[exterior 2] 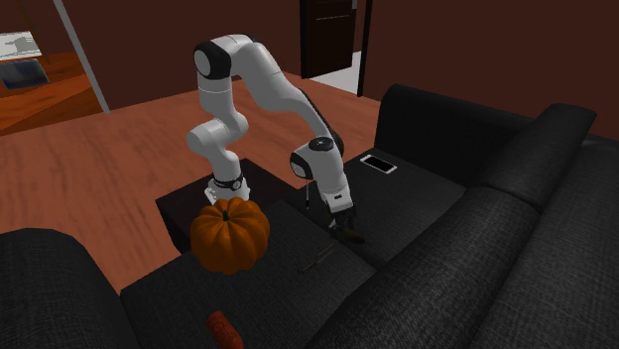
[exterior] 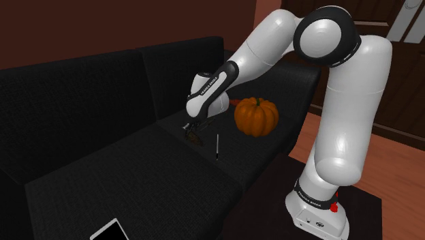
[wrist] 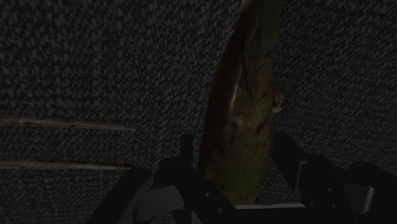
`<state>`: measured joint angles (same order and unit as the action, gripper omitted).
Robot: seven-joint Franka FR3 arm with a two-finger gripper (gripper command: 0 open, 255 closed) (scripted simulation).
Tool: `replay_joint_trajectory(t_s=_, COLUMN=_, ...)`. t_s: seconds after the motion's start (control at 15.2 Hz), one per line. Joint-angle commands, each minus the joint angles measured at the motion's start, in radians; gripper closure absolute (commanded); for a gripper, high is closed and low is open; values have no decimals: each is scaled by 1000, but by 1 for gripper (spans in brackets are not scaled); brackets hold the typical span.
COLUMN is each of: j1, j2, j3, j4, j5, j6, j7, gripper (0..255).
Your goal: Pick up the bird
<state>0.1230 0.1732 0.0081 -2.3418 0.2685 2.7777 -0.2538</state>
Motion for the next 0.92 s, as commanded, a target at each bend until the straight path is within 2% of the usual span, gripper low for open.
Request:
replay_joint_trajectory(t_s=0.0, j1=0, j2=0, j3=0, j4=0, j5=0, j6=0, j7=0, gripper=255)
replay_joint_trajectory(t_s=0.33, j1=0, j2=1, j3=0, j4=2, j5=0, j6=-1, j7=0, gripper=255)
replay_joint_trajectory(t_s=0.86, j1=6, j2=-85, j3=-15, j4=18, j5=-46, j6=-101, j7=44, gripper=255)
